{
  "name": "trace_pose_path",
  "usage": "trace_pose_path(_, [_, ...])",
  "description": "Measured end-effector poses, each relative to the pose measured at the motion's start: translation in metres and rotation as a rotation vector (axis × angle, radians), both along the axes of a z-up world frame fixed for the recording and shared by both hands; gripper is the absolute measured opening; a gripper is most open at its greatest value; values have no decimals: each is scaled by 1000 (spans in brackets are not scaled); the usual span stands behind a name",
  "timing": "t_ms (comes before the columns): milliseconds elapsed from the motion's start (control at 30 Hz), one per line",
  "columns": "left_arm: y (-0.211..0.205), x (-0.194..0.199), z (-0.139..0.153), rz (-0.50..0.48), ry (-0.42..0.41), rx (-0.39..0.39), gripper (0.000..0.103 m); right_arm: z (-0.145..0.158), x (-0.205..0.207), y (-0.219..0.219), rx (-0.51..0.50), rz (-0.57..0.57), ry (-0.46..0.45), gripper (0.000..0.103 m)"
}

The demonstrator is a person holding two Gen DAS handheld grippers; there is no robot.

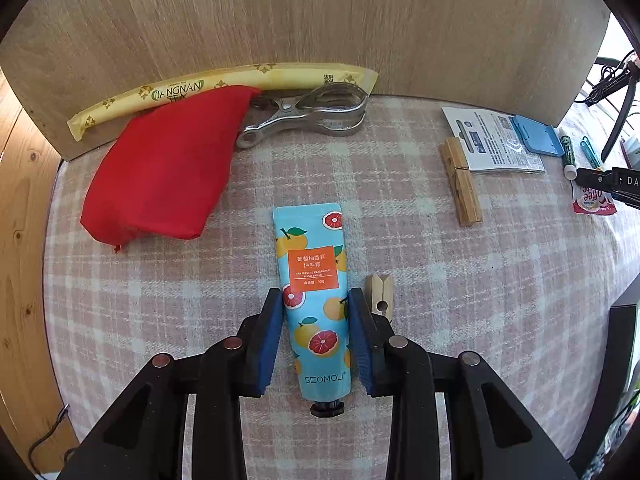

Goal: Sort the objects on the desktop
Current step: 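Grasp the blue hand cream tube with the left tool while the right tool grasps the pink sachet, then lift the tube and sachet and carry both tools over the black tray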

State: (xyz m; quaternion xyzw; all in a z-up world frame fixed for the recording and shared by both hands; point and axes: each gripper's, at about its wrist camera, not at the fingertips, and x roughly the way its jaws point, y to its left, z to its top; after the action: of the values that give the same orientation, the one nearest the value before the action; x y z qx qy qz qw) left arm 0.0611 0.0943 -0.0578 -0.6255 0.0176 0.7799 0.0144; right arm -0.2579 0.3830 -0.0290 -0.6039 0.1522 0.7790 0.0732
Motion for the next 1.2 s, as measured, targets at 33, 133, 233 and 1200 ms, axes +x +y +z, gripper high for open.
trace_pose_path(33, [-1,3,0,3,-3,5,31,1,2,2,-21,-9,1,24])
trace_pose_path(133, [-4,12,1,12,-12,15,30,4,12,7,-69,-24,2,21])
trace_pose_path(233, [-8,24,4,25,-18,25,30,12,24,10,-81,-34,20,20])
trace_pose_path(1200, [-2,77,83,-30,96,31,8,122,230,26,-103,-93,224,20])
